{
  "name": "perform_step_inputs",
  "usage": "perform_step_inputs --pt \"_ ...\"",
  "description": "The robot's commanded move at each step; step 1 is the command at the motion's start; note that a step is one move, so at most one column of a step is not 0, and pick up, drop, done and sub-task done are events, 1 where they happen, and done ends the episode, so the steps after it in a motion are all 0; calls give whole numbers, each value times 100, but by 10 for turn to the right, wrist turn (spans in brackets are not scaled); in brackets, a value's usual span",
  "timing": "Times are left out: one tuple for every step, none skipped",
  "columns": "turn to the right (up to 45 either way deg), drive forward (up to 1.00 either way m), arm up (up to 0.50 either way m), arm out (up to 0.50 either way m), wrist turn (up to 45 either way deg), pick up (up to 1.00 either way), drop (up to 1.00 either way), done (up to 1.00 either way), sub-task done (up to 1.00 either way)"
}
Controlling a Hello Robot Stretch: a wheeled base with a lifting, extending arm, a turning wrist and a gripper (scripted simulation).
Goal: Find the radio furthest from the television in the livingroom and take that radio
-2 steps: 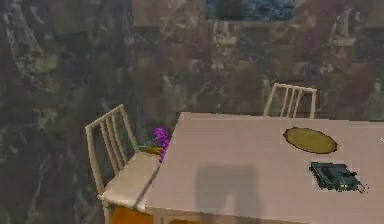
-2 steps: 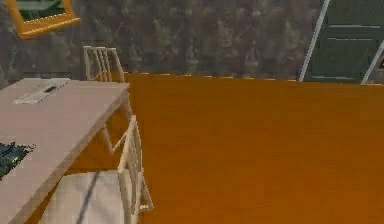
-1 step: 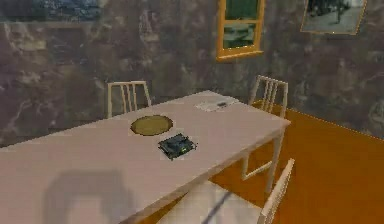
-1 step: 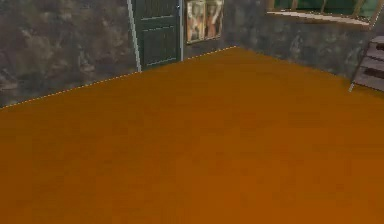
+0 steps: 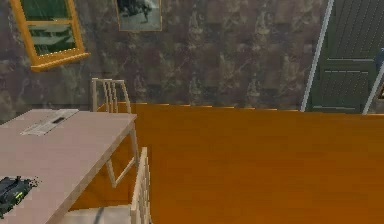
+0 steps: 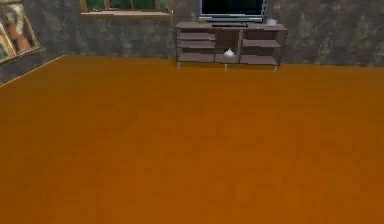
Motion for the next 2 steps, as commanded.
perform_step_inputs --pt "30 0 0 0 0 0 0 0 0" --pt "0 80 0 0 0 0 0 0 0"
